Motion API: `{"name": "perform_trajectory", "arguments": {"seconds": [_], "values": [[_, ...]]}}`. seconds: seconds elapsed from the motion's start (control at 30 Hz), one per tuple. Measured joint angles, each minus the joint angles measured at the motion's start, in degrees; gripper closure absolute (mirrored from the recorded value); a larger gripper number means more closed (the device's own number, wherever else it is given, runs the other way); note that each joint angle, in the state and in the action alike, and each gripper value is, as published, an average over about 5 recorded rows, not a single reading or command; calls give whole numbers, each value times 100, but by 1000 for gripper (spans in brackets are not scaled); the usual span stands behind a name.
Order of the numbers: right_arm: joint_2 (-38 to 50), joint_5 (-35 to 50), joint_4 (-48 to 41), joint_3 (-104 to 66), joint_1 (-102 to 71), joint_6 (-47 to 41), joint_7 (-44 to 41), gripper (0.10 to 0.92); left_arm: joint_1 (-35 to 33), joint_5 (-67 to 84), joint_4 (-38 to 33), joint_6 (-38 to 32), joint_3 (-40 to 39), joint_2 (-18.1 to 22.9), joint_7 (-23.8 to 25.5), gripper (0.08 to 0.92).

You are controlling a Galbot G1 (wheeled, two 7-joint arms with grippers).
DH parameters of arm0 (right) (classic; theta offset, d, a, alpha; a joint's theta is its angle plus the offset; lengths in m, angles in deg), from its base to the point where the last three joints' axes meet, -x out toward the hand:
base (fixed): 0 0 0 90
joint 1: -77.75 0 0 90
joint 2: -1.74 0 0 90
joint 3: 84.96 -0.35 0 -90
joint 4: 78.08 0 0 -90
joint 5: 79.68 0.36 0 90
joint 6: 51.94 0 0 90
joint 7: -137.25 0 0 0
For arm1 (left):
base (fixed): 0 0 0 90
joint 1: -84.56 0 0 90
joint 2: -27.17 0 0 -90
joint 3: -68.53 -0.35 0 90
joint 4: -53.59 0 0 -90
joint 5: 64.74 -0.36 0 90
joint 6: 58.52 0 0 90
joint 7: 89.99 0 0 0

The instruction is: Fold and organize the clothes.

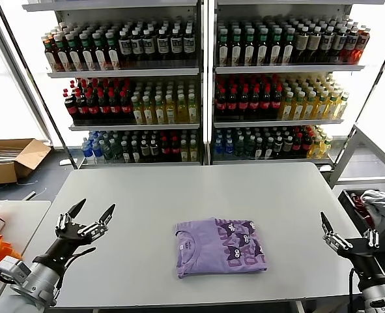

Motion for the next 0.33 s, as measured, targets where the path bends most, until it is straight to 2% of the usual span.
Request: {"name": "perform_trajectory", "arguments": {"seconds": [0.33], "values": [[-111,-216,14,182,-43,82,-88,203,-177,-424,-154,-79,247,248,252,177]]}}
